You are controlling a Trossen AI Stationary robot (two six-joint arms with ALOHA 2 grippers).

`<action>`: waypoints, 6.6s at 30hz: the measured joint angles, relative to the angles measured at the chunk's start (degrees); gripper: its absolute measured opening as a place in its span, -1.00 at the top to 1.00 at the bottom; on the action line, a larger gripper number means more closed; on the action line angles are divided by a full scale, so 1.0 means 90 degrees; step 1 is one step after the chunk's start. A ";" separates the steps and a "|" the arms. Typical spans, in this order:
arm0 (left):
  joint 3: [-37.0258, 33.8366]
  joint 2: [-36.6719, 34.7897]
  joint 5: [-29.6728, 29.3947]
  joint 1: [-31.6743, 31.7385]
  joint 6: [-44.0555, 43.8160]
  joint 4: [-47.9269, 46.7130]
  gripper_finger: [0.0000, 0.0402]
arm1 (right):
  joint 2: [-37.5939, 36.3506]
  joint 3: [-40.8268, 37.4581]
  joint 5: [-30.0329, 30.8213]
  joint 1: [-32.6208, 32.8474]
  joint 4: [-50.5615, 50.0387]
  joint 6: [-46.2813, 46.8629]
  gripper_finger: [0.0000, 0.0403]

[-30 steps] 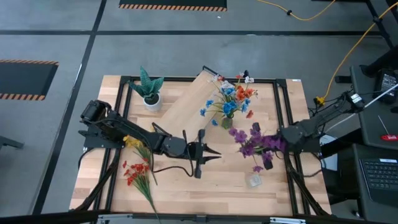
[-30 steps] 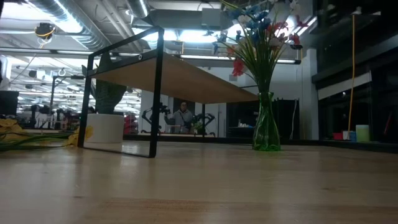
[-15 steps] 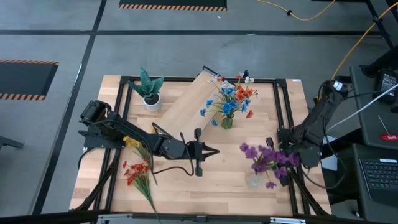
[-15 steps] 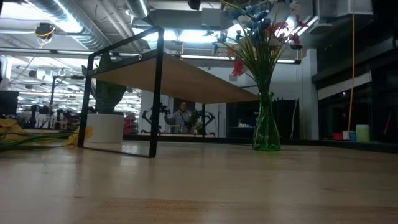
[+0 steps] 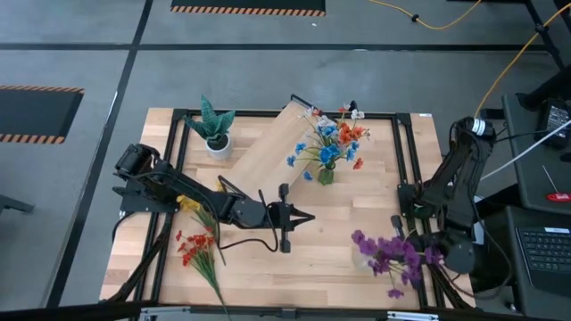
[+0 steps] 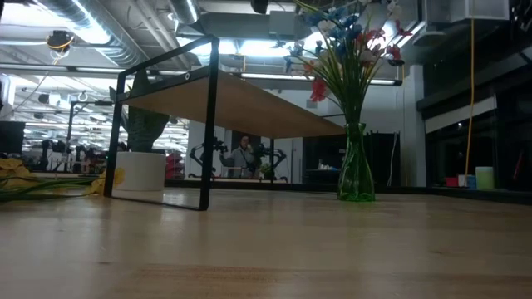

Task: Pick and place flowers into a vace then onto a shelf
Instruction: Put the purple flowers into the transparent vase, then put the yellow flowers into the transparent vase

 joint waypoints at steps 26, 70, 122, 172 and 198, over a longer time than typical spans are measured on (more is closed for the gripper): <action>0.0000 0.0002 0.0005 0.0000 -0.0257 0.0000 0.99 | 0.1152 -0.0140 0.1193 0.0373 -0.0216 0.1678 0.95; 0.0000 0.0007 0.0005 -0.0124 -0.0138 -0.0032 0.99 | 0.3045 -0.0148 0.1908 0.0089 -0.1300 0.4899 0.95; -0.0005 -0.0302 -0.0950 -0.0575 -0.0687 -0.1247 0.99 | -0.0296 -0.0145 0.0206 -0.0082 -0.3258 0.3538 0.50; 0.1610 -0.0823 0.0653 -0.1576 -0.9861 -0.8540 0.99 | -0.2807 -0.3030 -0.3361 -0.4137 0.1859 -0.2287 1.00; 0.1586 -0.0304 0.2001 -0.3177 -1.4944 -0.9852 0.97 | -0.2807 -0.3030 -0.3515 -0.4156 0.1872 -0.3144 1.00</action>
